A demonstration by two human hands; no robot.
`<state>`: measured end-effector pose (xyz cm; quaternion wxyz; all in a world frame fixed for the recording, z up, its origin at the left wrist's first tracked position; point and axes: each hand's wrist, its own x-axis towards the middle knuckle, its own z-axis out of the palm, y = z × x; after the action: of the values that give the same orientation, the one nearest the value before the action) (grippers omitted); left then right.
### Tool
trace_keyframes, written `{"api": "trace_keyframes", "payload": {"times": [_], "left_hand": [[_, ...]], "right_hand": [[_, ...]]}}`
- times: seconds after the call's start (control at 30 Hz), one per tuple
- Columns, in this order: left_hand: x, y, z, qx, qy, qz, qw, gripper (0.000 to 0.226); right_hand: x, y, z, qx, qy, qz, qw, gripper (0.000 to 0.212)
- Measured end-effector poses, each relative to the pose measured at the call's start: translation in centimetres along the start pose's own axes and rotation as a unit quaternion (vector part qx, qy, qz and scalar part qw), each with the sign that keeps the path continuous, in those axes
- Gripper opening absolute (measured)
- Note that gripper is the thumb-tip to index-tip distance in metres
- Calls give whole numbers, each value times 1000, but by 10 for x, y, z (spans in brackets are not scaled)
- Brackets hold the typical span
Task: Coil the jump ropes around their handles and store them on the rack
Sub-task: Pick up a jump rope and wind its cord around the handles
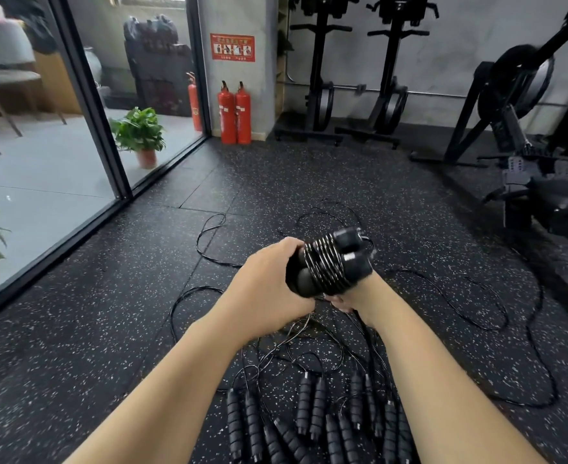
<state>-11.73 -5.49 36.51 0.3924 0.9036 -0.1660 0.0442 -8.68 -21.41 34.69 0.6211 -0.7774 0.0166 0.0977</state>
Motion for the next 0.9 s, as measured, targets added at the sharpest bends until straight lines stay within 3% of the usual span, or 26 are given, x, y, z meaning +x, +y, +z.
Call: {"api": "trace_keyframes", "payload": {"times": [0.03,0.13,0.23,0.37,0.47,0.7,0.9], "left_hand": [[2,-2,-1,-13,22,-25,999,38],[10,-16,-5,-39,65,-106,992,22],[16,-32,-11,-42,74,-165,983,23],[18,-51,-17,-16,97,-227,969,37],[17,-59,-23,31,120,-253,959,26],[16,-63,-23,198,141,-251,937,32],[17,-49,-11,332,108,-159,923,34]], "right_hand": [[1,-1,6,3,21,15,1000,37],[2,-1,12,-122,37,-10,992,48],[-2,-2,15,-209,59,-48,975,55],[-9,-12,22,-282,66,-69,955,46],[-18,-26,31,-353,60,-100,928,46],[-41,-60,40,-391,28,-148,908,43],[-48,-70,23,-332,-1,-134,934,34]]}}
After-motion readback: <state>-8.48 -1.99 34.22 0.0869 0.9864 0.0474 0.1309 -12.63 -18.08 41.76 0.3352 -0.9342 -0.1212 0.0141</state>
